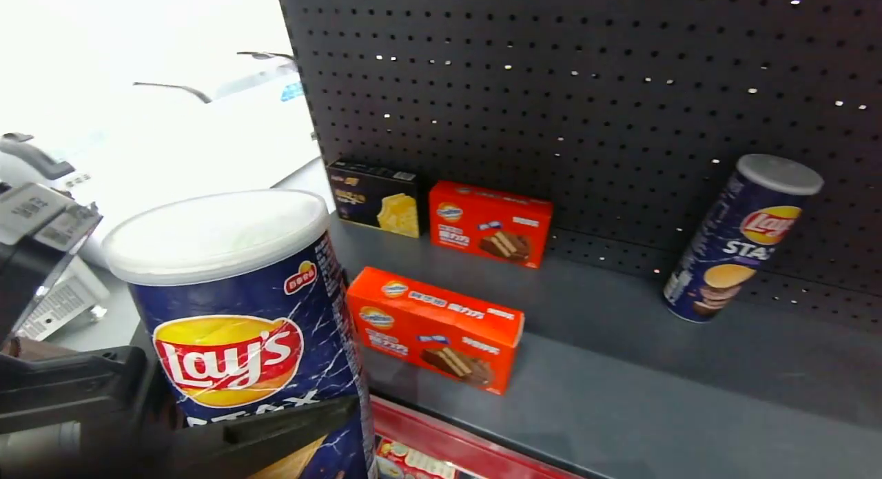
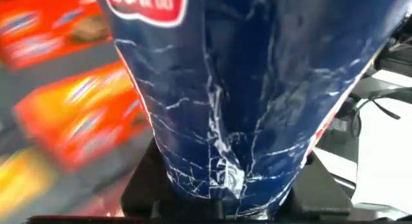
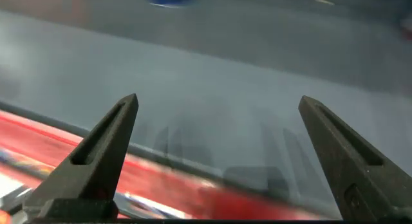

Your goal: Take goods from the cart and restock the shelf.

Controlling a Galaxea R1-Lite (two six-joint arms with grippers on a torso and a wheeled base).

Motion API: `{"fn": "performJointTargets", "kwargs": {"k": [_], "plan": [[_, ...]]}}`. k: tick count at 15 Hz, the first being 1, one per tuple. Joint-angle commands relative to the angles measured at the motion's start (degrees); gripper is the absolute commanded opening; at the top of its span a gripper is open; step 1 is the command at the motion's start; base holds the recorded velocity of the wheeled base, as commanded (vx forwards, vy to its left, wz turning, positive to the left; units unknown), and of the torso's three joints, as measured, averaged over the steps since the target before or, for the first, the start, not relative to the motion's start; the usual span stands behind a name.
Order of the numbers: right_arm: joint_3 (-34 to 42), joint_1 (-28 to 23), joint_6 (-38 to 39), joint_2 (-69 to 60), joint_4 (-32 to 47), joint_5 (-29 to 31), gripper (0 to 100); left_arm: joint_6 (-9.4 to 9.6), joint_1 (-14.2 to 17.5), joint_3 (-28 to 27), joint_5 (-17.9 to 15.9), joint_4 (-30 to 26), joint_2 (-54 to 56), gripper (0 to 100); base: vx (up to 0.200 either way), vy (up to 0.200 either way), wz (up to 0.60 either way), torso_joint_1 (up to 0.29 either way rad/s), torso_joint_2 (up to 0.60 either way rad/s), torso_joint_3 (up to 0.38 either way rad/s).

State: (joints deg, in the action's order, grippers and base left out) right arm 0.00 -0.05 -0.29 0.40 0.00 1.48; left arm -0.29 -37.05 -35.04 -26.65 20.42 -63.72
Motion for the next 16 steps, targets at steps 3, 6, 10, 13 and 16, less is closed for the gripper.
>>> {"fn": "performJointTargets", "kwargs": {"k": [3, 6, 10, 13, 16], "plan": [[0.00, 0.05, 0.03, 0.04, 0.00, 0.02, 100, 0.38, -0.13, -0.30, 0.02, 0.06, -0.26, 0, 0.000, 0.000, -0.60, 0.004, 0.00, 0.001], [0.00, 0.05, 0.03, 0.04, 0.00, 0.02, 100, 0.38, 0.13, -0.56, 0.02, 0.06, -0.26, 0, 0.000, 0.000, -0.40, 0.002, 0.00, 0.003], [0.00, 0.05, 0.03, 0.04, 0.00, 0.02, 100, 0.38, 0.31, -0.47, 0.02, -0.03, -0.18, 0, 0.000, 0.000, 0.00, 0.000, 0.00, 0.000], [0.00, 0.05, 0.03, 0.04, 0.00, 0.02, 100, 0.29, 0.40, -0.38, 0.02, -0.03, 0.18, 0, 0.000, 0.000, 0.00, 0.000, 0.00, 0.000], [0.00, 0.05, 0.03, 0.04, 0.00, 0.02, 100, 0.29, 0.40, -0.30, 0.02, -0.03, 0.18, 0, 0.000, 0.000, 0.00, 0.000, 0.00, 0.000]]}}
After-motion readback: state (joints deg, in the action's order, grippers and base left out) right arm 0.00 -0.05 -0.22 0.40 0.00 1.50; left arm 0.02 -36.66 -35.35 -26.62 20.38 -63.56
